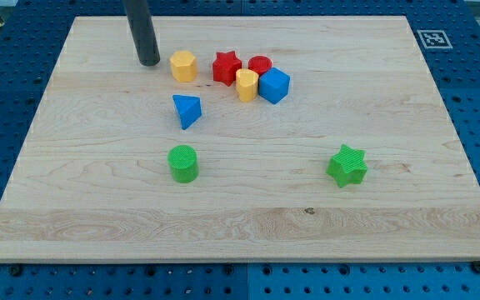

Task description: Push the yellow hexagon into the red star

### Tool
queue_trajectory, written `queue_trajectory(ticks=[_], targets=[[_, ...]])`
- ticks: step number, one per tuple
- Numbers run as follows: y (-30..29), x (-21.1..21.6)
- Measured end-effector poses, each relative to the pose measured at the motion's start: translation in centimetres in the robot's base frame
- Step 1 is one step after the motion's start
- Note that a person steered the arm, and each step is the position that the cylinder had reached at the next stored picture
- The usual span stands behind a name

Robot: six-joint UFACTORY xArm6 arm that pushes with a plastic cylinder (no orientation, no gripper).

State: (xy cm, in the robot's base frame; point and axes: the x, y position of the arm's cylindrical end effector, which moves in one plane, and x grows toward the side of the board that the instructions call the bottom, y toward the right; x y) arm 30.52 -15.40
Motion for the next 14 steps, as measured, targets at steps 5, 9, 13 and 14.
queue_trajectory(ticks=[5, 9, 13, 14], targets=[[6.3, 0.8], [5.8, 3.8], [7.7, 4.0], [4.1, 4.7]])
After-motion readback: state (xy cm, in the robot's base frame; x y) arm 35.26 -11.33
